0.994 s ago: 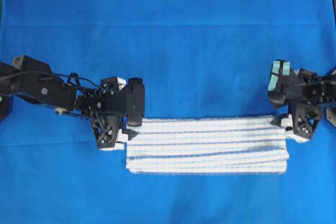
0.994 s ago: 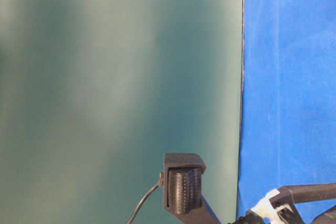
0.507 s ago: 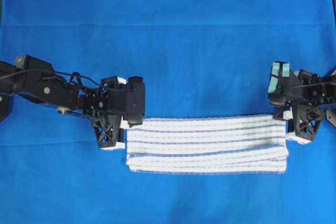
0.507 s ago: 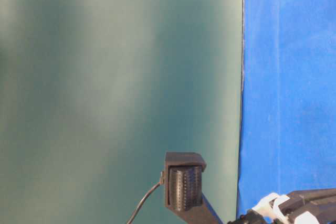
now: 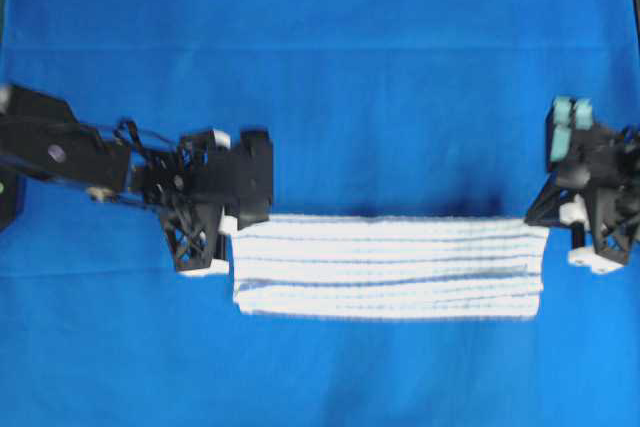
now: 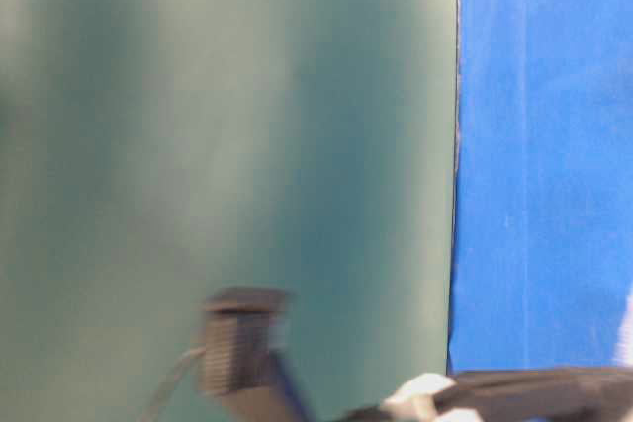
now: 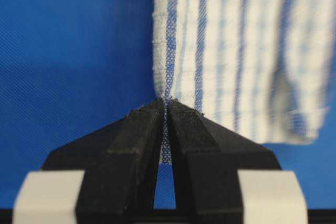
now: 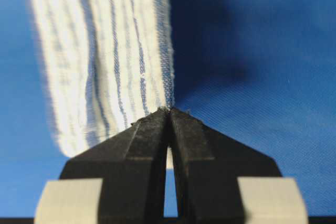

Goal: Fold the blue towel.
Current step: 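Lift the folded strip and rotate it vertical, right gripper moving upward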

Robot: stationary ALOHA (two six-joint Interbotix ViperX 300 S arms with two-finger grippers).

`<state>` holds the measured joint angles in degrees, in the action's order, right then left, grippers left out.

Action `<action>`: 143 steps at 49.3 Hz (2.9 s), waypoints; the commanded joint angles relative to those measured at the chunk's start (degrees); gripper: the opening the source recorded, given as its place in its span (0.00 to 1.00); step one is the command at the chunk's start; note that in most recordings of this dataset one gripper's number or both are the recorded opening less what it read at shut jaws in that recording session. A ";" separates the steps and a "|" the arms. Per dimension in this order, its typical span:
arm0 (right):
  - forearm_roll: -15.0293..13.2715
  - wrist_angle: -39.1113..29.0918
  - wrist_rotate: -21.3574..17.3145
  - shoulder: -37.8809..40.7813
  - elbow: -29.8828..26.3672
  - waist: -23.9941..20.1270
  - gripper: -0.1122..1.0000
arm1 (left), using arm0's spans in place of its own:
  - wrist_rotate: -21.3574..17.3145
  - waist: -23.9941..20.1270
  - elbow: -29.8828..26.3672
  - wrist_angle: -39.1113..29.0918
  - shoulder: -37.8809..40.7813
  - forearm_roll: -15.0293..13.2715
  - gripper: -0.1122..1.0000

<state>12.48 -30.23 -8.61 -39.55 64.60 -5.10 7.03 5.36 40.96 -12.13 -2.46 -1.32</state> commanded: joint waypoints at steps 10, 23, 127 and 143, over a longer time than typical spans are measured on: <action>-0.09 -6.68 -0.18 -8.96 -5.98 -0.09 0.11 | 0.09 -0.09 -1.49 -0.62 -7.47 -0.09 0.12; -0.44 -8.44 -0.18 -10.90 -7.47 0.09 0.11 | 0.18 -0.09 -1.41 -0.79 -10.11 0.00 0.12; -16.96 9.58 0.44 9.58 -16.70 33.75 0.11 | -0.35 6.42 -40.17 18.90 23.91 0.00 0.12; -16.96 12.83 1.14 24.35 -24.43 32.26 0.11 | 0.18 6.33 -31.29 20.48 20.65 0.00 0.12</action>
<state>-4.31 -19.16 -7.65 -18.54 43.86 27.95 6.86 11.69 7.73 6.77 21.80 -1.32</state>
